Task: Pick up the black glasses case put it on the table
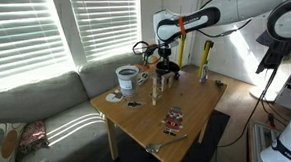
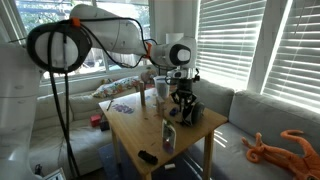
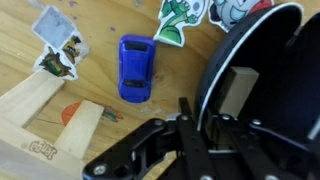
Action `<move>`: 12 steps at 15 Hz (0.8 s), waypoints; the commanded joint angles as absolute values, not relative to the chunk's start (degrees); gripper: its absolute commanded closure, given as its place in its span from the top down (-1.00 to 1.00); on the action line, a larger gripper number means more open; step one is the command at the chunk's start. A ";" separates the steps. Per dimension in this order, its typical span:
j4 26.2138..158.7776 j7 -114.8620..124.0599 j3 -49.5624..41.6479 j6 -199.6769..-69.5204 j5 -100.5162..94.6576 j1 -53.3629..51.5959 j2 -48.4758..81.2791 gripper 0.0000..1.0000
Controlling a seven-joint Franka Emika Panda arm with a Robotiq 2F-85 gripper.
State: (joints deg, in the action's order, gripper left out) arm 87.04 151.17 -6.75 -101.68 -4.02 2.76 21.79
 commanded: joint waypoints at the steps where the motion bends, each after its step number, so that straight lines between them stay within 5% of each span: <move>1: 86.00 151.94 -6.47 -98.51 -3.16 1.19 20.60 0.00; 8: 90.65 156.33 -6.62 -102.47 -7.60 -1.10 5.29 0.96; 9: 90.99 155.51 -6.21 -103.69 -8.07 -0.71 2.66 1.00; 10: 86.59 154.07 -5.62 -100.61 -6.42 -0.13 9.01 0.75; 12: 87.11 154.06 -5.47 -100.92 -6.64 0.29 4.89 0.99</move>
State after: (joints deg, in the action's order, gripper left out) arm 87.40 154.05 -6.47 -101.12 -6.57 -0.66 4.73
